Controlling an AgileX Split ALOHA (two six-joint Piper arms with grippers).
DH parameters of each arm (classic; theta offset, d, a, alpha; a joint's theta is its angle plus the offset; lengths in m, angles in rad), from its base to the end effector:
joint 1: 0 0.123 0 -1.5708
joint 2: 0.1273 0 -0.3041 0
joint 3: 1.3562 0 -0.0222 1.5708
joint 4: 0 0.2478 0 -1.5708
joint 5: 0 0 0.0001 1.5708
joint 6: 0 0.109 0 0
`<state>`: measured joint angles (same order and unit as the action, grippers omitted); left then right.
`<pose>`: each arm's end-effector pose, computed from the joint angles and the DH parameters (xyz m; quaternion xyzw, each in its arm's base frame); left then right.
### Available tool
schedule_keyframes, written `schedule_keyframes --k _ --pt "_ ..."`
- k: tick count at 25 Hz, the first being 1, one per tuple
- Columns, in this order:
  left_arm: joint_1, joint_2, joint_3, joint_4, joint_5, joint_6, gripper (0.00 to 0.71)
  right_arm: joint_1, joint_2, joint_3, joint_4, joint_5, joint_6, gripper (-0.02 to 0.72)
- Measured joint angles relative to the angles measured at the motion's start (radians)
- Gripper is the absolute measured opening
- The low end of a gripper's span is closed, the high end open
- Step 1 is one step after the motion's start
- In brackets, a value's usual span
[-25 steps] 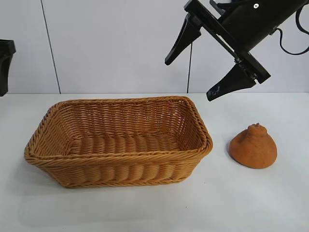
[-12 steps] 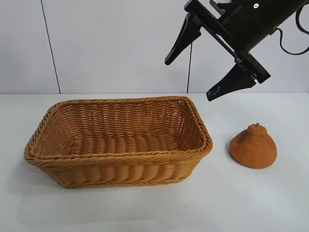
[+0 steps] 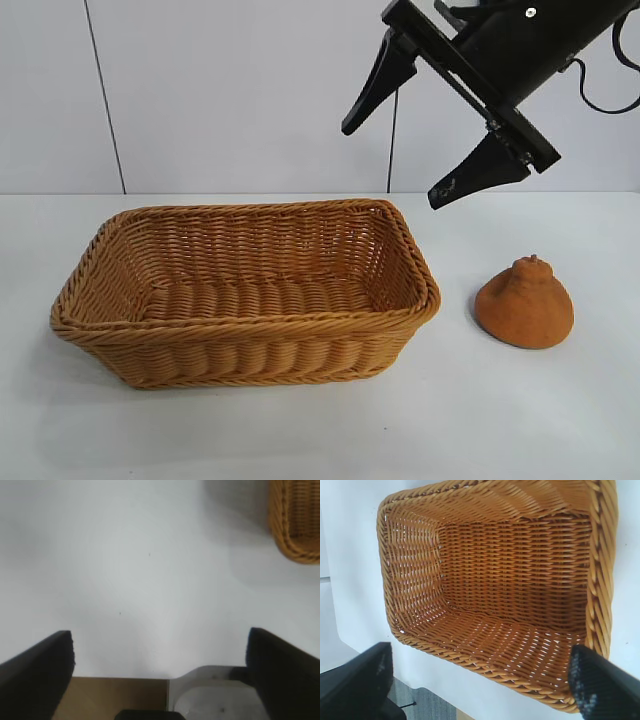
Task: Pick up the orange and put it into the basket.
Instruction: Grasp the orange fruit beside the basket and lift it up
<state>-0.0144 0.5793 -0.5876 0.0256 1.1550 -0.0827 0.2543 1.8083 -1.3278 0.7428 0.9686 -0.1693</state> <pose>0.0665 0.0016 0.2711 -0.0310 0.9669 0.0003 0.2532 0.3500 0.1538 0.2479 -0.0254 0.9425 0.3227 0.0836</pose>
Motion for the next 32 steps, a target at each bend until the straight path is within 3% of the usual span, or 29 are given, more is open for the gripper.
schedule_keyframes --k 10,13,20,22,32 --pt "0.000 -0.336 0.084 -0.026 -0.083 0.012 0.663 0.000 0.000 -0.086 -0.025 0.083 0.000 0.652" --pt "0.000 -0.380 0.084 -0.026 -0.088 0.014 0.663 0.000 0.000 -0.151 -0.096 0.125 0.022 0.652" --pt "0.000 -0.537 0.085 -0.026 -0.090 0.014 0.663 0.000 0.000 -0.275 -0.404 0.211 0.150 0.652" --pt "0.000 -0.578 0.085 -0.026 -0.089 0.014 0.663 -0.009 0.000 -0.282 -0.464 0.230 0.169 0.652" --pt "0.000 -0.583 0.085 -0.026 -0.089 0.016 0.663 -0.202 0.000 -0.285 -0.528 0.237 0.184 0.652"
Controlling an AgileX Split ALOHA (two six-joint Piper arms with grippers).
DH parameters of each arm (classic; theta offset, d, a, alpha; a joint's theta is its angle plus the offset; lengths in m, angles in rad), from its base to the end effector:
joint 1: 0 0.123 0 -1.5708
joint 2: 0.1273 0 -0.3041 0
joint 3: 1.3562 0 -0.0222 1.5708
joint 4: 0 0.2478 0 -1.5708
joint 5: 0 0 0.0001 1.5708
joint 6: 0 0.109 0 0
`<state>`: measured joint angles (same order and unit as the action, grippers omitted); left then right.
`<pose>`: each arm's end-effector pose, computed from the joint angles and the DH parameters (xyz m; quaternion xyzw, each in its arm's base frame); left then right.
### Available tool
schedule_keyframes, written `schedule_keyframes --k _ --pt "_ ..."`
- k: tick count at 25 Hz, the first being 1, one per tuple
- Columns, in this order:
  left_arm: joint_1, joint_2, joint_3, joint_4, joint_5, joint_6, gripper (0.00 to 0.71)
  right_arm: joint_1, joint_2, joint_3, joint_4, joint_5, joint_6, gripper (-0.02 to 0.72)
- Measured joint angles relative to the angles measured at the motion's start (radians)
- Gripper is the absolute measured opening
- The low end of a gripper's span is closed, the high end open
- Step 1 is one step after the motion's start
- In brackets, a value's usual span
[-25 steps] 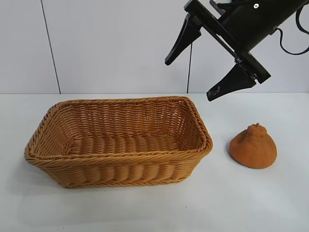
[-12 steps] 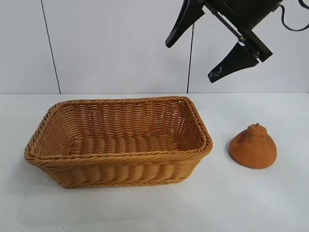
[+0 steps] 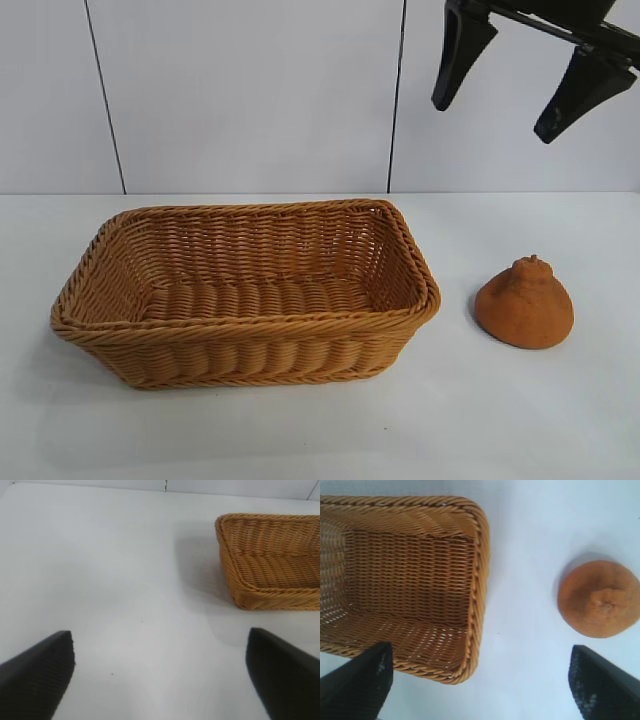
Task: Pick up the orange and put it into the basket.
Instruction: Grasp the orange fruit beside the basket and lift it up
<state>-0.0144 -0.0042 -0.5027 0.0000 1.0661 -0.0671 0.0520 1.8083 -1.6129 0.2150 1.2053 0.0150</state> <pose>-0.0119 0.0002 0.2678 -0.0225 0.8525 -0.0213 0.5218 0.3835 0.0417 0.2993 0.0069 0.9863 0.1085 0.1240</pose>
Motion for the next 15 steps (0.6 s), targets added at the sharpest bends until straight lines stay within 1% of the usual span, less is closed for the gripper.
schedule_keyframes --k 4,11,15 --pt "0.000 0.000 0.000 0.000 0.000 0.000 0.663 -0.054 0.000 0.000 -0.017 -0.001 0.010 0.652" --pt "0.000 0.000 0.000 0.000 0.000 0.001 0.663 -0.049 0.043 0.011 -0.019 0.004 0.011 0.652" --pt "0.000 0.000 0.000 0.000 0.000 0.001 0.663 -0.022 0.116 0.051 -0.020 0.011 0.011 0.652"
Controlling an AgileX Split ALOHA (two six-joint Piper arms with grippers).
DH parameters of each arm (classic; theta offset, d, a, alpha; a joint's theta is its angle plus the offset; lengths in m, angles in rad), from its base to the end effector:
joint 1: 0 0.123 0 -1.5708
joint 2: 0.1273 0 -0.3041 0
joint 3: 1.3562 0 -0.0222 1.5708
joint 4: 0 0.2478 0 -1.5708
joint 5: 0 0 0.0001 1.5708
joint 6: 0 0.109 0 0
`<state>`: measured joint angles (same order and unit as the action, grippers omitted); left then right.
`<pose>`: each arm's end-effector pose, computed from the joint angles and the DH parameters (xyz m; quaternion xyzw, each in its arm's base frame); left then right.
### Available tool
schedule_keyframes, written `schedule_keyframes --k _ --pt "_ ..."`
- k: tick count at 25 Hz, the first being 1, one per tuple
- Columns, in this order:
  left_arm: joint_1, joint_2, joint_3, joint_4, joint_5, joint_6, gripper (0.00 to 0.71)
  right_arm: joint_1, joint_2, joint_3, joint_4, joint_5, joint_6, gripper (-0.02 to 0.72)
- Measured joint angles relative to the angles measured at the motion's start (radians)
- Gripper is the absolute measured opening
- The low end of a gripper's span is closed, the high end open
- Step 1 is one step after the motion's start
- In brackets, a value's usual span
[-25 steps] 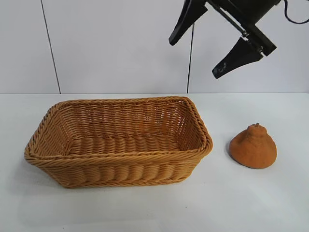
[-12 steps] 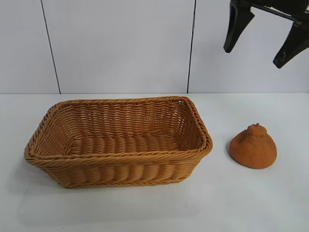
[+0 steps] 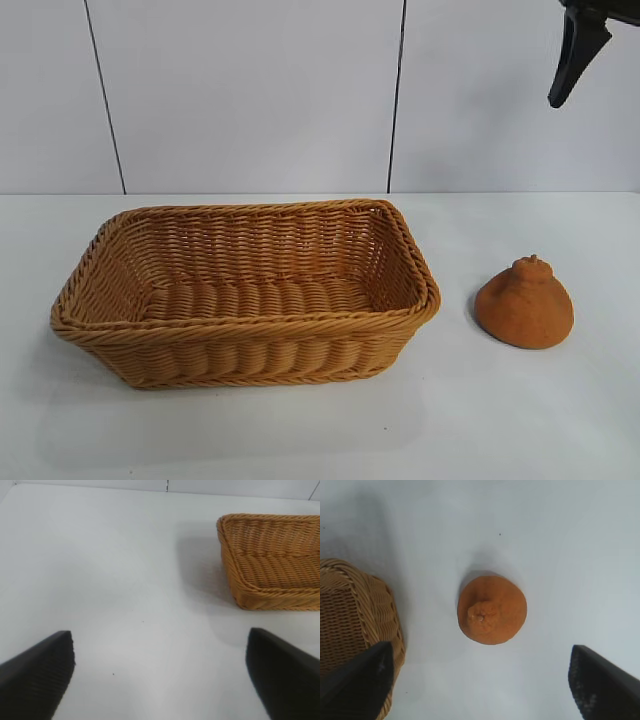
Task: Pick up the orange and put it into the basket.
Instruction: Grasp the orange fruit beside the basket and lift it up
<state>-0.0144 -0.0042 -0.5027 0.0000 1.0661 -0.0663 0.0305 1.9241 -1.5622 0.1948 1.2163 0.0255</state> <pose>-0.0119 0.0002 0.2678 -0.0221 0.8525 -0.0211 0.5218 0.3935 0.0318 0.2400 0.0276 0.9945 0.0935 0.0371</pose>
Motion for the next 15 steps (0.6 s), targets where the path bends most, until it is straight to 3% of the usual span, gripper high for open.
schedule_keyframes --k 10,15 --pt "0.000 0.000 0.000 0.000 -0.001 0.000 0.663 0.077 0.188 0.006 -0.003 -0.080 0.014 0.652" --pt "0.000 0.000 0.000 0.005 -0.001 0.000 0.663 0.077 0.250 0.006 -0.080 -0.085 0.049 0.652"
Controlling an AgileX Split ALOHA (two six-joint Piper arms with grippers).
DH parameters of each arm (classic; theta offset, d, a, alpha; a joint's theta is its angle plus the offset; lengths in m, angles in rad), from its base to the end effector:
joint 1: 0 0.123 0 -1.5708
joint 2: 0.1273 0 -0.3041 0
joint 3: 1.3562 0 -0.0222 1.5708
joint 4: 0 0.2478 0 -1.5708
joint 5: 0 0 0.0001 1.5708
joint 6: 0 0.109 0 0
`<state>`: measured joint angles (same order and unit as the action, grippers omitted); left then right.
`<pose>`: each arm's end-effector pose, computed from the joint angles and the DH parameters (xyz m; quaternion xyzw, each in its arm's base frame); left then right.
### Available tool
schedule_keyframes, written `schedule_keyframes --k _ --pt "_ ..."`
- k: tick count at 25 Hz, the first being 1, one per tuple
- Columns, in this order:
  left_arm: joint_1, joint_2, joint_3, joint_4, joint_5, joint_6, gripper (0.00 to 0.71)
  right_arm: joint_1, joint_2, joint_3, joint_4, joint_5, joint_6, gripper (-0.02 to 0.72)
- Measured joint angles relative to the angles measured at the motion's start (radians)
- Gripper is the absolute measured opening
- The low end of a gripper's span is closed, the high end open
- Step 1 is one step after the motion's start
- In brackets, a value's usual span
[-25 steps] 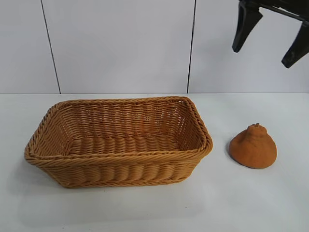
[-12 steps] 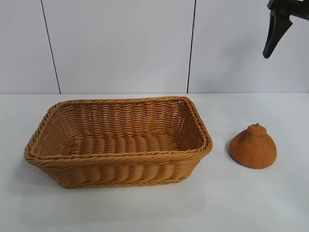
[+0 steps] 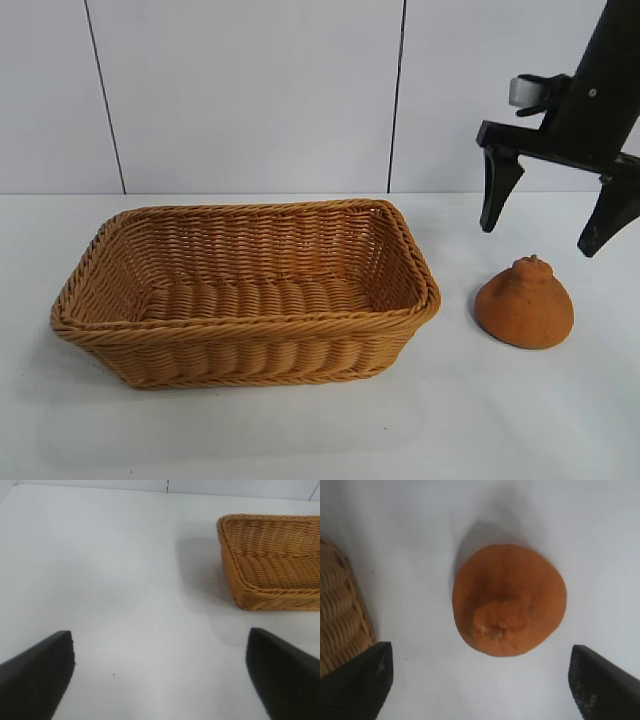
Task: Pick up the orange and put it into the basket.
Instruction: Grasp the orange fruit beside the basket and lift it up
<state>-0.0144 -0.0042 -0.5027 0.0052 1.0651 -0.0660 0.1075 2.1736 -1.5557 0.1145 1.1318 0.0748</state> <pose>-0.0118 0.0007 0.2679 -0.0221 0.8523 -0.0184 0.5223 0.4144 0.0561 0.1354 -0.0104 -0.9976 -0.0463 0.0501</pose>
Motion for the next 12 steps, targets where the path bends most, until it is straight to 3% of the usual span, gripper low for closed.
schedule_keyframes --k 2,4,9,12 --pt "0.000 0.000 0.000 0.000 0.000 0.000 0.663 0.000 0.005 0.000 -0.012 0.000 0.007 0.635" --pt "0.000 0.000 0.000 0.000 0.000 0.000 0.663 0.000 0.005 0.000 -0.015 -0.004 0.007 0.557" --pt "0.000 0.000 0.000 0.000 0.000 0.000 0.663 0.000 0.005 0.000 -0.015 -0.003 0.010 0.182" --pt "0.000 0.000 0.000 0.000 0.000 0.000 0.663 0.000 0.001 0.000 -0.013 0.002 0.000 0.027"
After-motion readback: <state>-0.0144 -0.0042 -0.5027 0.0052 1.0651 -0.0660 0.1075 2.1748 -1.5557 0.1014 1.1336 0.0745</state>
